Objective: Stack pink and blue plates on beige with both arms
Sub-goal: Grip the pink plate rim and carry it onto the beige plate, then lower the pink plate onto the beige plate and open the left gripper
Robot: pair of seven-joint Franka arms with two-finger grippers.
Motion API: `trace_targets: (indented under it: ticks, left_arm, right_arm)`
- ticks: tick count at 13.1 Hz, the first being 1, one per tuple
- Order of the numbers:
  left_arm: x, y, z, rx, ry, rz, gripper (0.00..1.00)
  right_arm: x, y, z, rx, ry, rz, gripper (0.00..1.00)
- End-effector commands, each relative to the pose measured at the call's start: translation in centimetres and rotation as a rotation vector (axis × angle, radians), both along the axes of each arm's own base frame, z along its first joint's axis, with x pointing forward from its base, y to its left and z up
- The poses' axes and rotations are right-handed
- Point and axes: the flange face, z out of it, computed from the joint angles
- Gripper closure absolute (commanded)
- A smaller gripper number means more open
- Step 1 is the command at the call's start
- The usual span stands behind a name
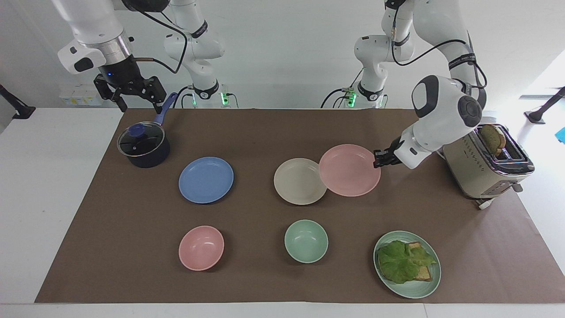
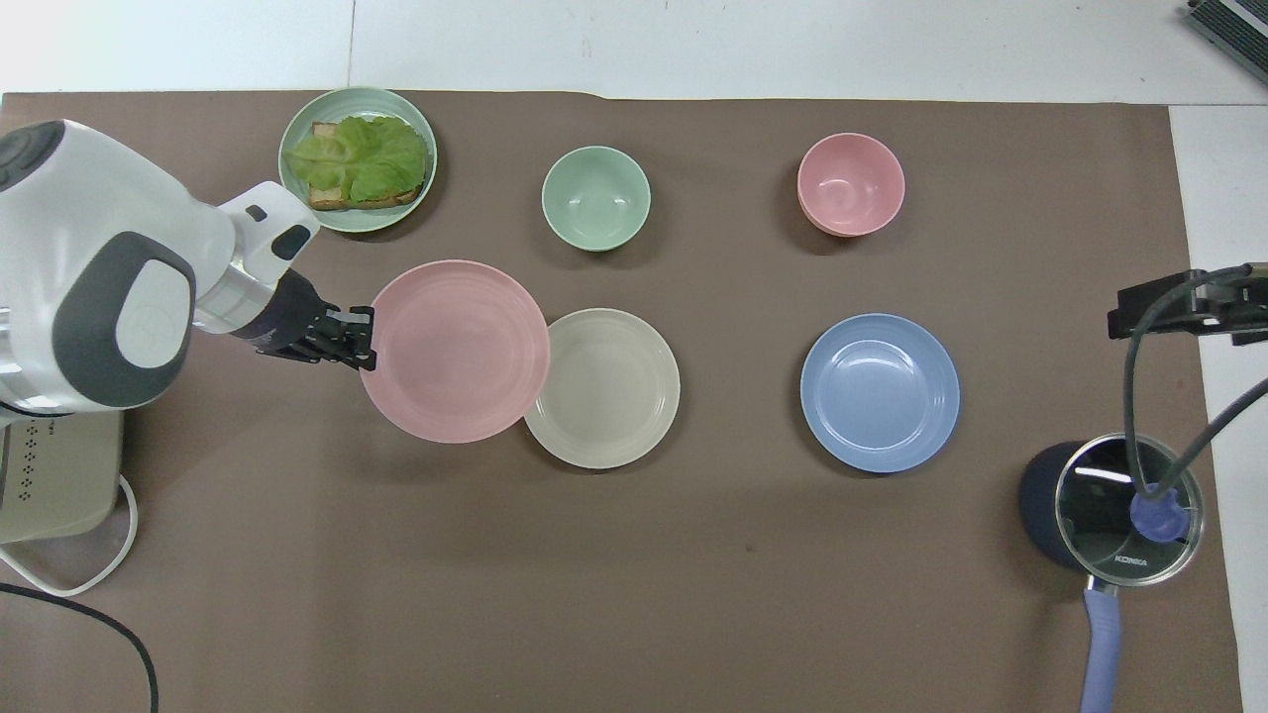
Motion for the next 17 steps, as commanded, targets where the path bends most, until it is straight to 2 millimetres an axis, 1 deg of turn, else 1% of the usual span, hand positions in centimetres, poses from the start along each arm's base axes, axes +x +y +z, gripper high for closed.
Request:
trace_targets:
  ticks: [1,2,4,5,6,7,8,9,10,12,13,14,15,17]
  left_arm:
    - [-2.0,-4.2,-1.9,-0.01,-0.021,-0.009,1.0]
    - [-2.8,-5.9,-2.9,-0.002,-0.027,-0.009,1.0]
    - [-3.7,-7.8,-4.6,0.005,-0.048,-0.011,1.0]
    - [-3.9,-8.1,-5.1,0.006,-0.062,-0.008,1.0]
    - [-4.3,-9.3,-5.1,0.004,-0.076,-0.023,1.0]
    - [-4.4,-9.7,-5.0,0.003,-0.086,-0.018,1.0]
    - [-4.5,-10.5,-5.4,0.005,-0.087,-0.01,1.0]
    - [-4.9,-11.7,-6.0,0.009,-0.091,-0.004,1.0]
    - [-5.0,-12.2,-6.5,0.01,-0.1,0.006,1.0]
    - [-5.1,-12.2,-6.6,0.01,-0.102,0.005,1.0]
    - [-5.0,-12.4,-6.5,0.008,-0.105,0.005,0.56]
    - [-4.9,-12.4,-6.4,0.007,-0.108,0.003,0.08]
    - [-4.9,-12.4,-6.4,0.008,-0.108,0.007,0.0]
    - [-4.7,-12.0,-6.3,0.009,-0.101,0.011,0.0]
  right_arm:
    - [-0.7,-0.6,-0.4,0.026,0.012,-0.022,0.0]
    - [-0.7,-0.6,-0.4,0.026,0.01,-0.022,0.0]
    - [-0.7,-0.6,-0.4,0.026,0.012,-0.02,0.0]
    - [-0.7,-0.6,-0.4,0.026,0.012,-0.02,0.0]
    - [-0.7,-0.6,-0.4,0.025,0.012,-0.02,0.0]
    - [-0.7,-0.6,-0.4,0.026,0.012,-0.02,0.0]
    - [-0.7,-0.6,-0.4,0.025,0.01,-0.02,0.0]
    - [-0.7,-0.6,-0.4,0.025,0.01,-0.02,0.0]
    - [-0.7,-0.6,-0.4,0.025,0.01,-0.02,0.0]
    - [-0.7,-0.6,-0.4,0.026,0.01,-0.019,0.0]
    - [-0.7,-0.6,-0.4,0.025,0.01,-0.019,0.0]
    - [-0.7,-0.6,-0.4,0.025,0.01,-0.02,0.0]
    - [-0.7,-0.6,-0.4,0.026,0.01,-0.02,0.0]
    - [-0.7,-0.6,-0.3,0.025,0.009,-0.02,0.0]
